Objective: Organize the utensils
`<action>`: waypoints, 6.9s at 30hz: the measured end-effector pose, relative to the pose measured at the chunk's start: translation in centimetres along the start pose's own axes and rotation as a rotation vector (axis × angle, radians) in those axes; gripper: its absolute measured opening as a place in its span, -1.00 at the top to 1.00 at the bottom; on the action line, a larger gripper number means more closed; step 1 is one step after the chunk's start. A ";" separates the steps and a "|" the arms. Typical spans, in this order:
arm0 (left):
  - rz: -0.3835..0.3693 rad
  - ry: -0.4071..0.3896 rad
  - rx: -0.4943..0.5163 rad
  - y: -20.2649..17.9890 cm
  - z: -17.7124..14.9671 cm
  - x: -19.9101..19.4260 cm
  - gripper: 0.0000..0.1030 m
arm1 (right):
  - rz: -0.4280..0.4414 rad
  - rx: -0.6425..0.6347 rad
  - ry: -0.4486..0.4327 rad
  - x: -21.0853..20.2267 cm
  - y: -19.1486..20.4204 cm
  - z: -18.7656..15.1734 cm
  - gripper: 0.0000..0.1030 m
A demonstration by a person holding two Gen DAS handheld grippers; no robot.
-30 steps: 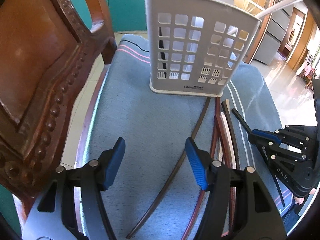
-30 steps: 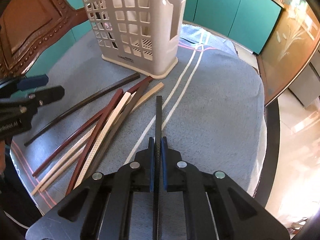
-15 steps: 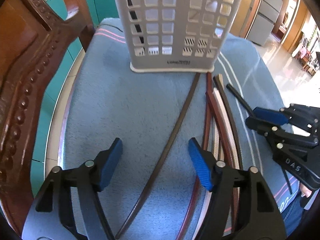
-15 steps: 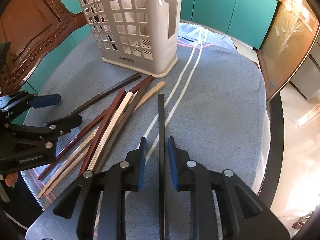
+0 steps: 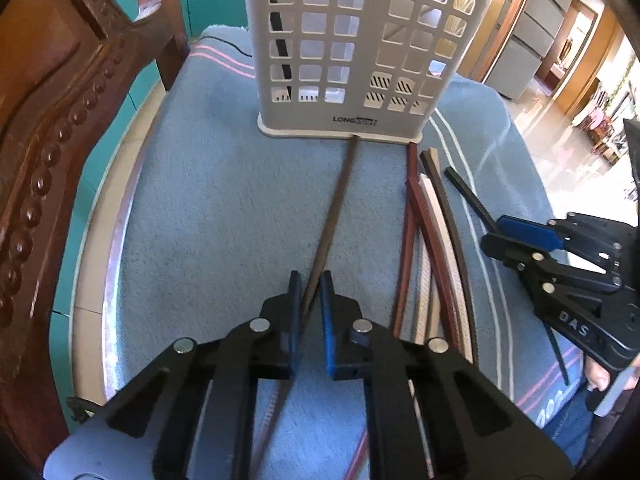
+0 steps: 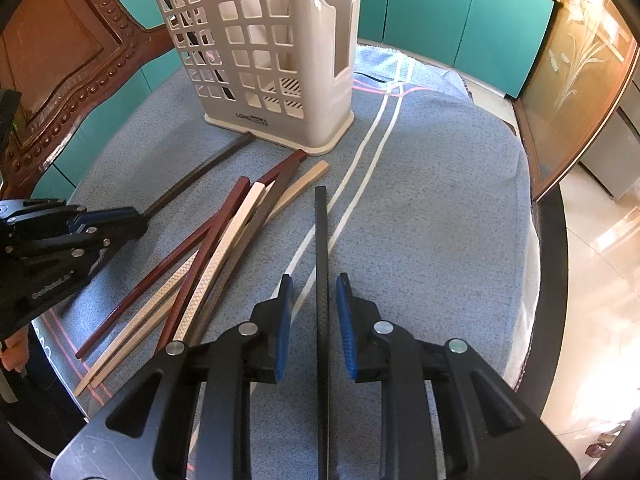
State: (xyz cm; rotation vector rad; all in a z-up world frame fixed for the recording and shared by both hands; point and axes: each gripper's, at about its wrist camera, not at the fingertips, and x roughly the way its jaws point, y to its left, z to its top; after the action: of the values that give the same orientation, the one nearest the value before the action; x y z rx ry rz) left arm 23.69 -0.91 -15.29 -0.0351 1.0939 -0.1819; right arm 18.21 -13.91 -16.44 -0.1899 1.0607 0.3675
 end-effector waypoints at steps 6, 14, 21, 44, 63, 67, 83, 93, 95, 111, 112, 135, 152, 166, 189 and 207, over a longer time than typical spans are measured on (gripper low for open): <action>-0.028 -0.013 -0.034 1.2 -0.9 -0.4 0.73 | 0.007 0.030 0.000 -0.2 -0.7 0.2 0.52; 0.045 -0.016 -0.022 0.6 2.0 1.7 0.27 | -0.037 0.047 -0.014 0.3 -0.9 1.1 0.43; 0.144 0.005 0.079 -1.8 5.5 3.7 0.27 | -0.077 0.025 -0.020 1.3 -0.6 1.8 0.31; 0.106 -0.178 0.026 0.0 2.0 -3.8 0.86 | 0.006 0.080 -0.318 -6.8 -2.0 1.5 0.87; -0.055 -0.689 0.039 -1.0 2.9 -25.2 0.87 | 0.163 0.097 -0.844 -24.4 -2.1 3.7 0.87; -0.022 -0.880 -0.037 0.1 5.1 -29.2 0.87 | 0.153 0.145 -1.007 -26.6 -2.0 6.1 0.87; 0.037 -0.847 -0.160 1.0 11.4 -20.0 0.87 | 0.033 0.139 -0.891 -16.4 -0.5 10.0 0.87; 0.073 -0.789 -0.138 0.8 11.6 -17.5 0.86 | 0.003 0.110 -0.901 -17.9 0.0 8.6 0.66; 0.068 -0.798 -0.138 0.9 10.8 -17.9 0.83 | 0.008 0.098 -0.919 -19.0 0.2 7.6 0.65; 0.048 -0.658 -0.176 2.6 2.1 -14.1 0.31 | 0.063 0.001 -0.164 -3.4 4.1 -1.4 0.26; 0.044 -0.643 -0.170 2.5 2.0 -13.7 0.23 | 0.061 -0.007 -0.132 -2.7 4.3 -1.5 0.22; 0.095 -0.408 -0.105 0.8 0.7 -8.8 -0.10 | 0.026 0.200 -0.085 -1.3 -0.4 -1.2 0.59; 0.135 -0.284 -0.061 -0.1 0.5 -6.1 -0.27 | -0.010 0.242 -0.162 -2.7 -1.9 -1.0 0.55; 0.152 -0.236 -0.051 -0.1 0.5 -4.9 -0.27 | 0.007 0.134 -0.135 -1.7 0.3 -1.5 0.89; 0.165 -0.199 -0.027 -0.4 0.3 -3.9 -0.33 | -0.036 0.193 -0.123 -2.1 -1.2 -1.9 0.93; 0.118 -0.158 -0.006 -1.1 -0.1 -2.7 -0.33 | -0.038 0.209 -0.101 -1.3 -1.6 -1.6 0.54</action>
State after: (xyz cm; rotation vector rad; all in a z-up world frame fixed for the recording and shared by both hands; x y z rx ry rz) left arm 22.21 -1.58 -12.80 0.0095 0.9357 -0.0682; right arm 16.93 -16.23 -16.07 -0.0045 0.9872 0.2278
